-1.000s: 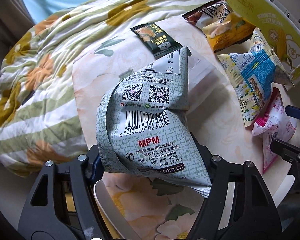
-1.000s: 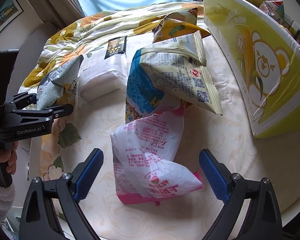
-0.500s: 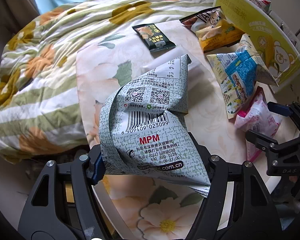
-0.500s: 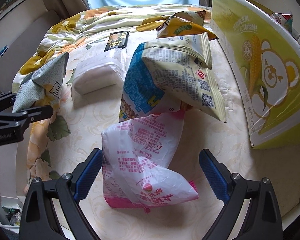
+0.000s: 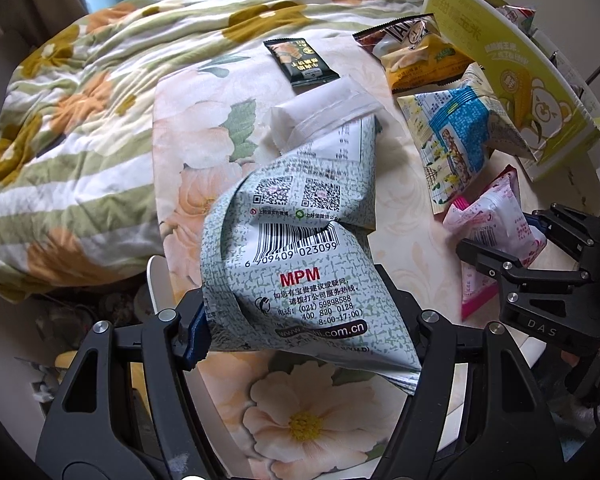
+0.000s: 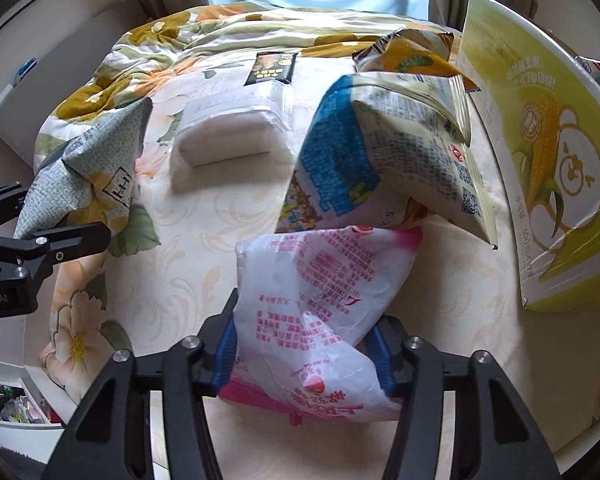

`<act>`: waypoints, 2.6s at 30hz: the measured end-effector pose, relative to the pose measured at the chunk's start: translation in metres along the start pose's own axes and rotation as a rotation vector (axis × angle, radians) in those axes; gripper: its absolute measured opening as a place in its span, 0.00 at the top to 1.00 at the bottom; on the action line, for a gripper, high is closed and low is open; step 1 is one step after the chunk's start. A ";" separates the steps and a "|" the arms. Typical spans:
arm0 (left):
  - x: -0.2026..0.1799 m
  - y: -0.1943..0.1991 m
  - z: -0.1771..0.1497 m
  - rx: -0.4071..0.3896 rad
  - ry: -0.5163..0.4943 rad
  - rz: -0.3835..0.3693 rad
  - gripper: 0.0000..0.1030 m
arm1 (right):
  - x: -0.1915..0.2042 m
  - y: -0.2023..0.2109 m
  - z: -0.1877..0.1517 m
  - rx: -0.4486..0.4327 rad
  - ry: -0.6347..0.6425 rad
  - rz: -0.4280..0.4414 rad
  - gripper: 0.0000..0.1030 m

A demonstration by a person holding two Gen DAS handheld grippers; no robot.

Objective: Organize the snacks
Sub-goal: 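Grasp the grey MPM bag with the left tool while the right tool grasps the pink-and-white bag, then carry both bags over the box and open both tools to drop them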

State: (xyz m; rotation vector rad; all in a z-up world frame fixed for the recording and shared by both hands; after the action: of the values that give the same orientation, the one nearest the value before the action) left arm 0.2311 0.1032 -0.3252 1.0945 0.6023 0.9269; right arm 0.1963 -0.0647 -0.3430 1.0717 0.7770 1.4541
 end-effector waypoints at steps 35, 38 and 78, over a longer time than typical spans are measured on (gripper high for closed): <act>-0.161 0.144 0.171 -0.379 0.044 -0.064 0.39 | -0.131 0.218 0.071 -0.321 -0.055 0.110 0.54; -0.196 0.133 0.201 -0.391 0.031 -0.081 0.39 | -0.166 0.227 0.083 -0.340 -0.070 0.096 0.54; -0.225 0.091 0.171 -0.225 0.272 0.111 0.01 | -0.276 0.181 0.123 -0.206 -0.096 0.215 0.04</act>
State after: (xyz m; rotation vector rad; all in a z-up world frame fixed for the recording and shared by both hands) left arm 0.2250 -0.1580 -0.1835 0.8127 0.6459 1.2217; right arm 0.2333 -0.3778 -0.1863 1.0814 0.4425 1.6121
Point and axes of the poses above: each gripper's, at about its wrist camera, not at the fingertips, and y roughly against the way its jaws point, x to its left, z to its top, the point moved 5 cm from there along -y, roughly the way its jaws point, and after that the axes turned 11 degrees about -y, right-handed, at the moved point
